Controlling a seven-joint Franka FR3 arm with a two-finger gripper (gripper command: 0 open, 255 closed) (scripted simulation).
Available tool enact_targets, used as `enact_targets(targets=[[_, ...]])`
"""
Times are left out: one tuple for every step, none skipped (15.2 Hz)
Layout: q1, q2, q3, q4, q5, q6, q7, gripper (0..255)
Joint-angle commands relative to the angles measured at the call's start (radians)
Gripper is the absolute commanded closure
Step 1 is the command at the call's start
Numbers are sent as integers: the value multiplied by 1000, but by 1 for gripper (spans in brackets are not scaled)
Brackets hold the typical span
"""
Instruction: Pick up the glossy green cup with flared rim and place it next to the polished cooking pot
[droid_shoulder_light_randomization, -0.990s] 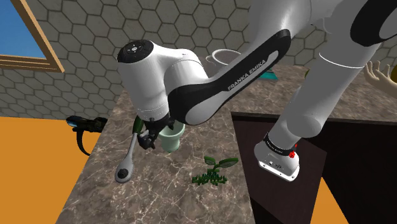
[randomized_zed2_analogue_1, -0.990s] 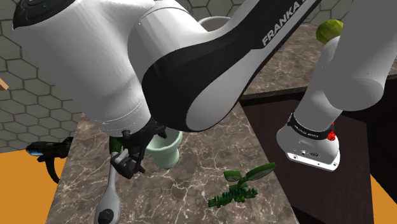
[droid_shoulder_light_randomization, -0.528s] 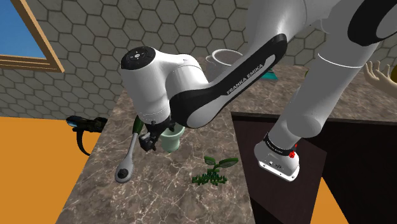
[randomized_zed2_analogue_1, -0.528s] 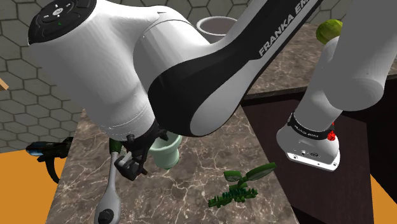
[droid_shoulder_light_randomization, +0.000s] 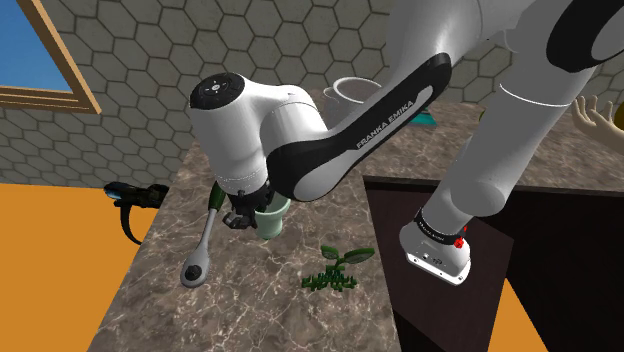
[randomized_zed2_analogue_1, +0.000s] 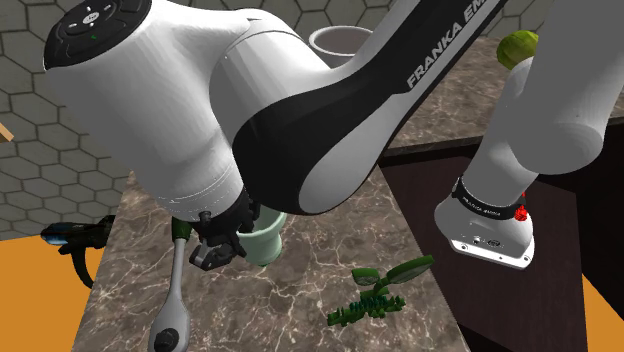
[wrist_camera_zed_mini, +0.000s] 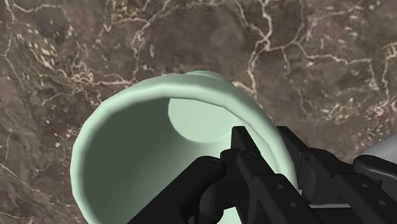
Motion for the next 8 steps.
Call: enact_targets(targets=[[0,0,0,0,0,0,0,255],[0,0,0,0,0,0,0,255],[0,0,0,0,0,0,0,255],[0,0,0,0,0,0,0,255],[0,0,0,0,0,0,0,255],[-1,-9,1,5,9,-11,-7,255],[-3,-18,2,11,17,-23,-14,255],[-4,-27,2,17,26,-35,-21,255]])
